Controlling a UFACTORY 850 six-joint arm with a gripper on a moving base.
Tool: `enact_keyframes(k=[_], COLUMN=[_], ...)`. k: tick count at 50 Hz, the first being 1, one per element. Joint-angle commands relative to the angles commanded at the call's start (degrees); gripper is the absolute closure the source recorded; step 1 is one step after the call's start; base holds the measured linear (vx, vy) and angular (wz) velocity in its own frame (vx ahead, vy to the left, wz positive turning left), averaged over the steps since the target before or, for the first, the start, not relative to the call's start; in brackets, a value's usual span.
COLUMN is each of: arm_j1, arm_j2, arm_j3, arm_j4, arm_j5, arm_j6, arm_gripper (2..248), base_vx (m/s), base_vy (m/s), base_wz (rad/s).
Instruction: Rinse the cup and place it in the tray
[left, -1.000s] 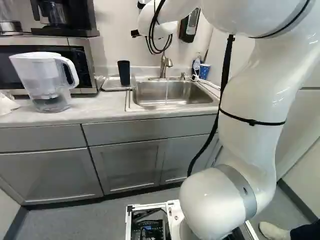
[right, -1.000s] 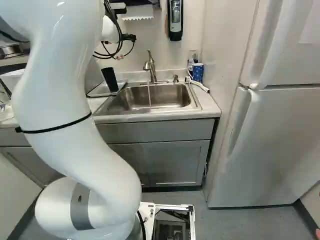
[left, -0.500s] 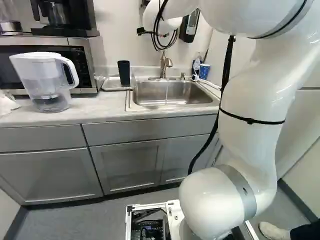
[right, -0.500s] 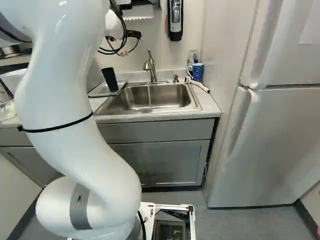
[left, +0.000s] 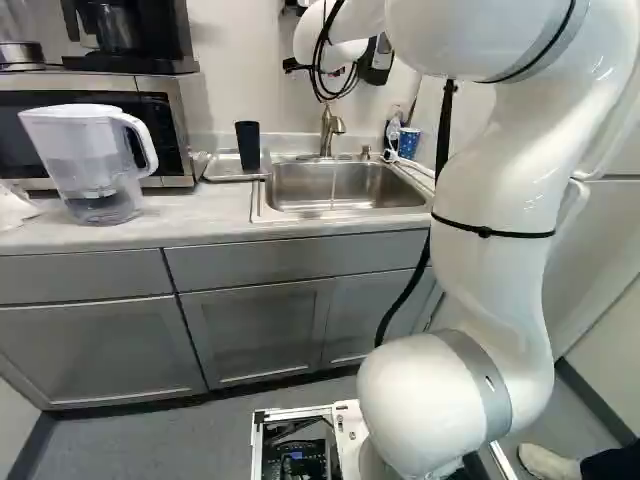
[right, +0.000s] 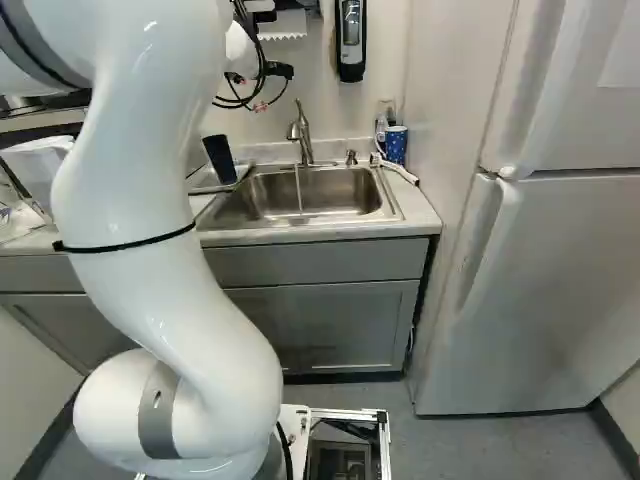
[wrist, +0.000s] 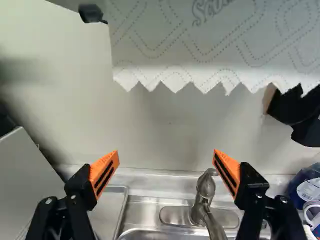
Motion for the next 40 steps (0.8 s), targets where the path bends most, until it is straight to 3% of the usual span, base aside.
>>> enact_keyframes(k=[17,40], arm_j1=[-0.29,-0.41], arm_j2=[-3.75,-6.01], arm_j3=[-4.33,-7.0], arm_j4=[0.0,0.0], arm_j5=[-0.83,-4.22], arm_j6=[0.0,0.0], arm_gripper=[3,3], base_vx=[0.0,0.0], base_vy=[0.0,0.0], base_wz=[0.0,0.0])
